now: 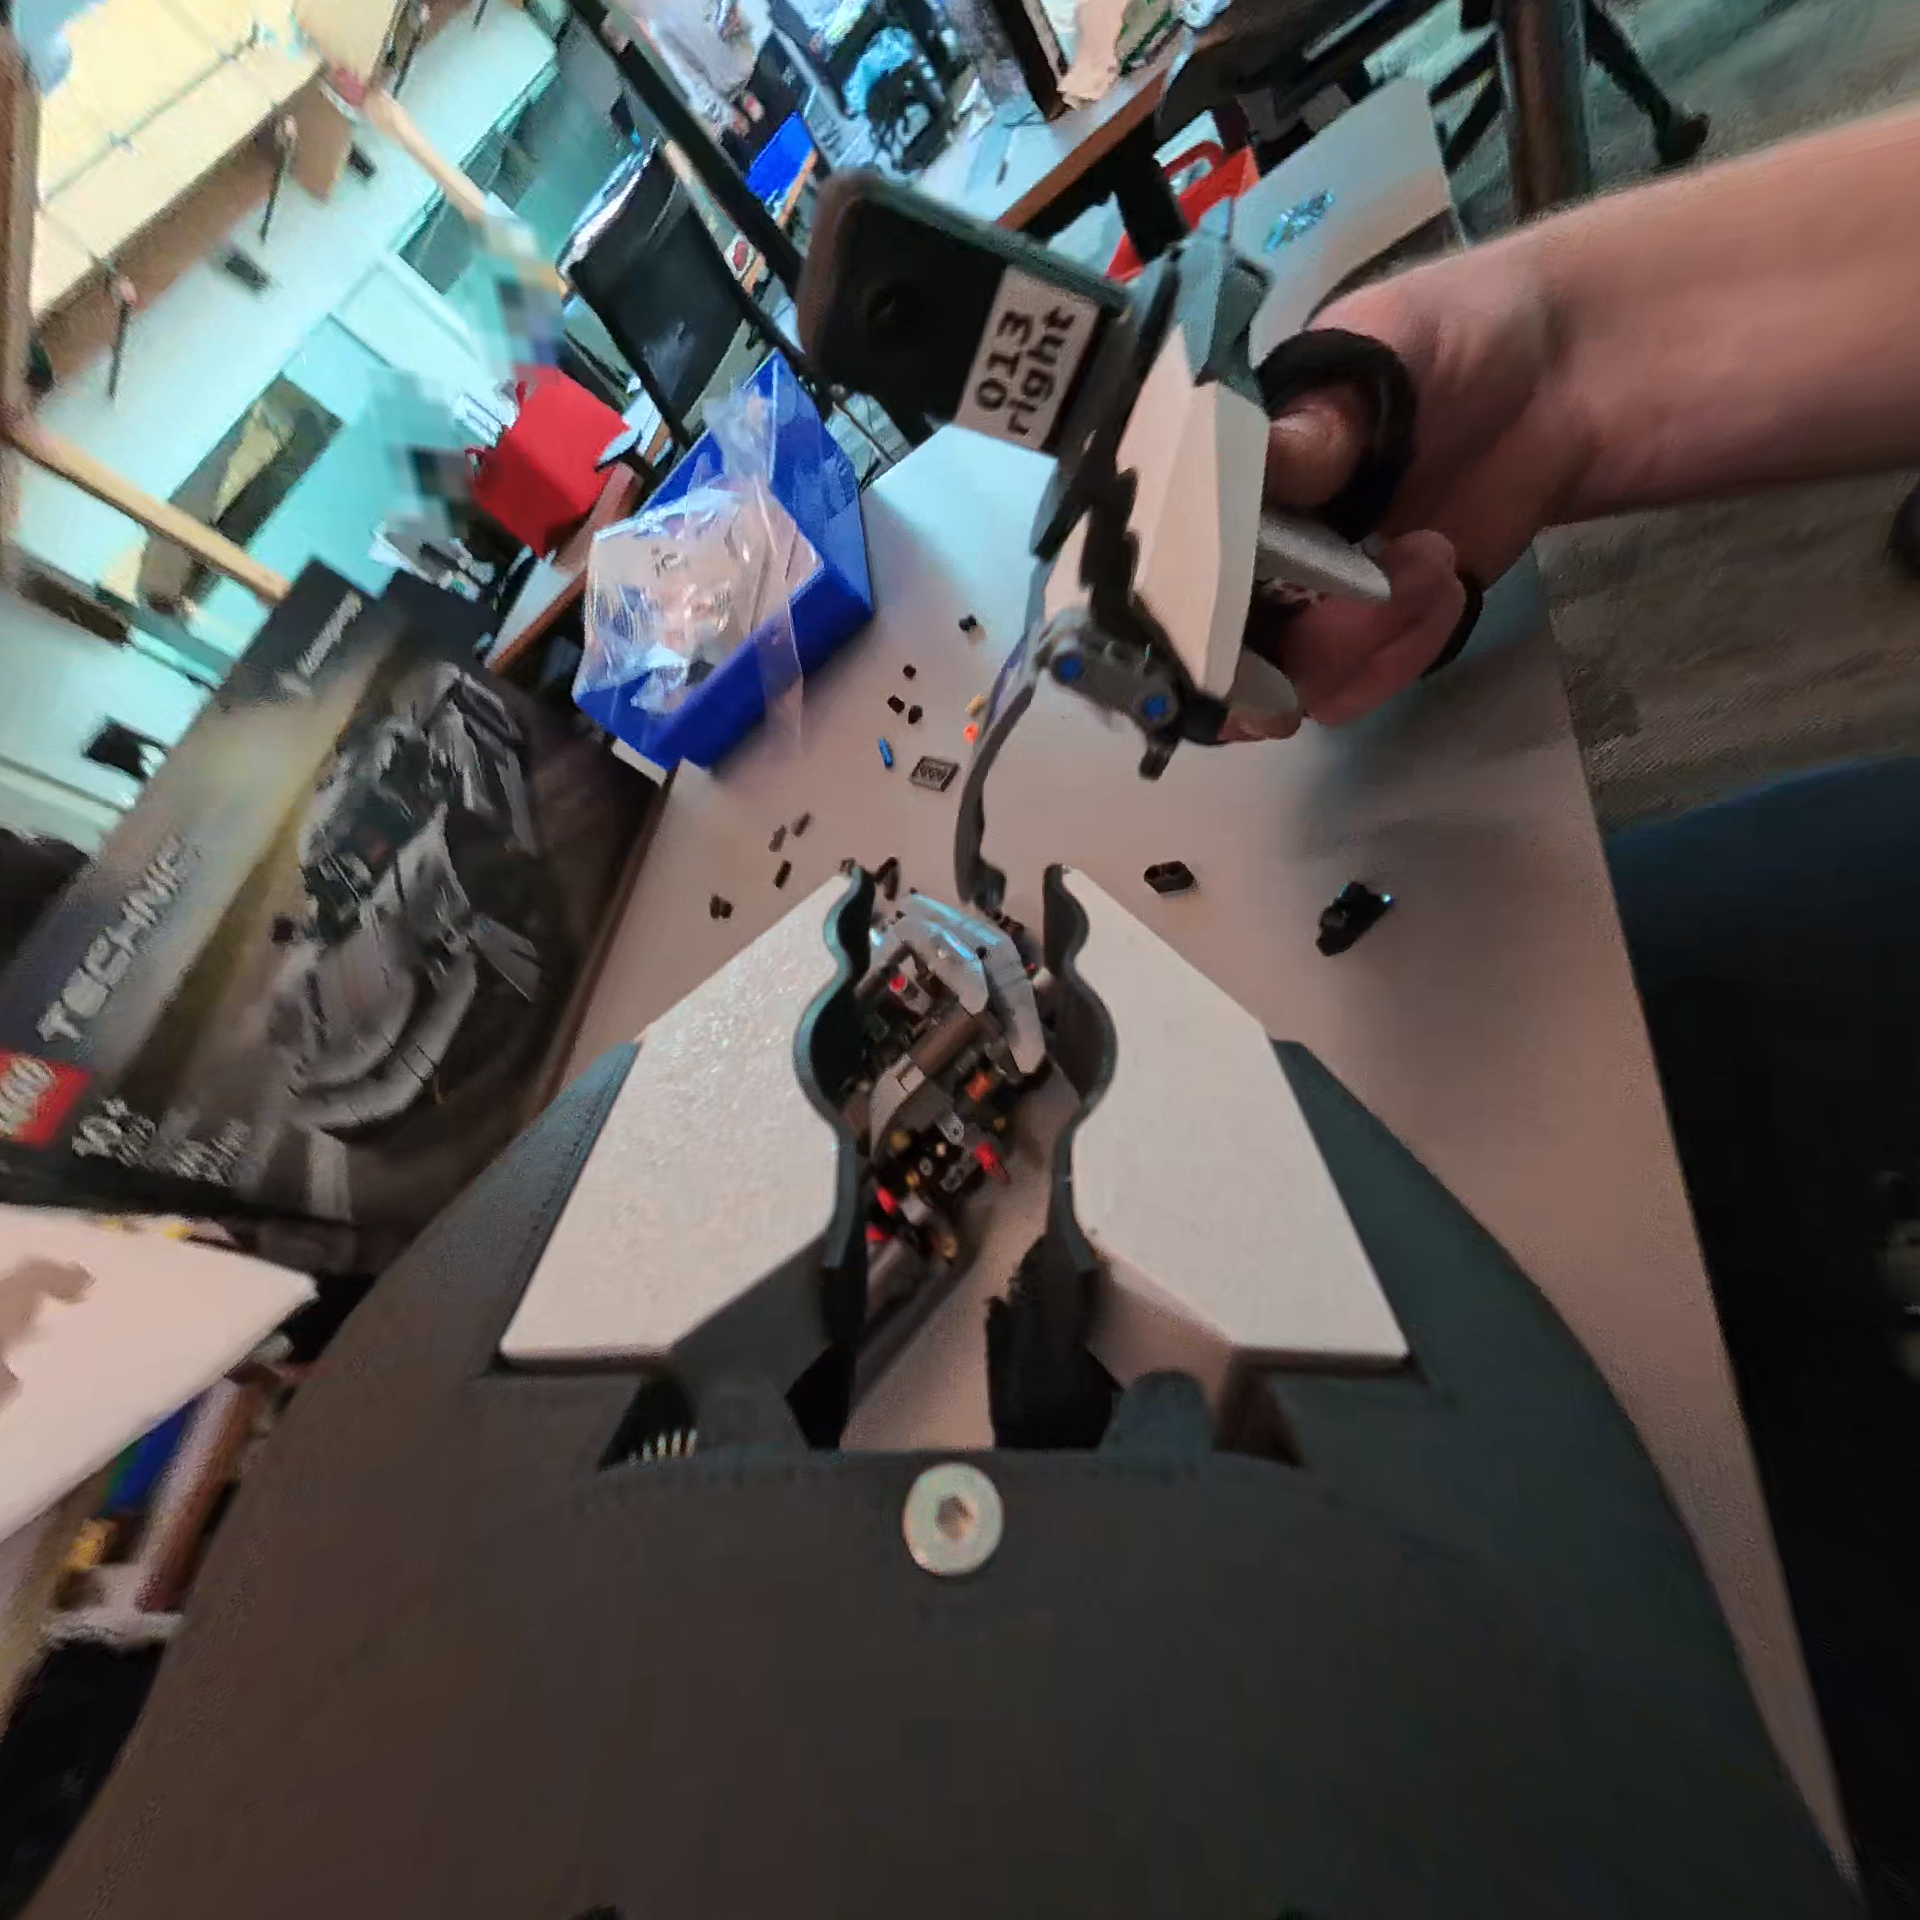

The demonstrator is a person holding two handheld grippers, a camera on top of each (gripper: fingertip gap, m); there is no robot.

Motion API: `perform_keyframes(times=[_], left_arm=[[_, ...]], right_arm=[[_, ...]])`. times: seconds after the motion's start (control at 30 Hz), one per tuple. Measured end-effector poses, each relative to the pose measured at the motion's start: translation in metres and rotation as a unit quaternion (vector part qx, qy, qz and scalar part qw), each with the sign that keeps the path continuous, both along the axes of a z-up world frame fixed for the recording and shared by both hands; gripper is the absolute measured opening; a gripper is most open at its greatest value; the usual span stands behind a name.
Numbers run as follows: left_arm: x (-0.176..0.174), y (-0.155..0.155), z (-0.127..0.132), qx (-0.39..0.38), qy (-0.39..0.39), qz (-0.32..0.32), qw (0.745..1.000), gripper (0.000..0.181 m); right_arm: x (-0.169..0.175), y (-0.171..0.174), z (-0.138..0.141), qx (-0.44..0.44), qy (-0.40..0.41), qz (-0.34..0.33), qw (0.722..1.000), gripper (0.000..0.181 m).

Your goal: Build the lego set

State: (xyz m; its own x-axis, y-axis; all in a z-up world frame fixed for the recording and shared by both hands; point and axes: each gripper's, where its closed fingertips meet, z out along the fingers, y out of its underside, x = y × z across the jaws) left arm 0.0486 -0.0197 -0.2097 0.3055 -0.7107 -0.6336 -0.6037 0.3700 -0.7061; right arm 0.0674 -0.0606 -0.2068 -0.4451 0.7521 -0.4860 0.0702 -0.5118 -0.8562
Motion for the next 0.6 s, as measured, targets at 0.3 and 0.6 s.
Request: perform_keyframes(times=[0.3, 0.6], left_arm=[[0.015, 0.003, 0.000, 0.061, 0.014, -0.016, 0.998, 0.000], [-0.003, 0.019, 0.008, 0.079, -0.017, 0.017, 0.997, 0.000]], right_arm=[[-0.012, -0.002, 0.004, -0.010, -0.015, 0.011, 1.000, 0.014], [-0.002, 0.020, 0.007, 0.063, -0.022, -0.115, 0.991, 0.032]])
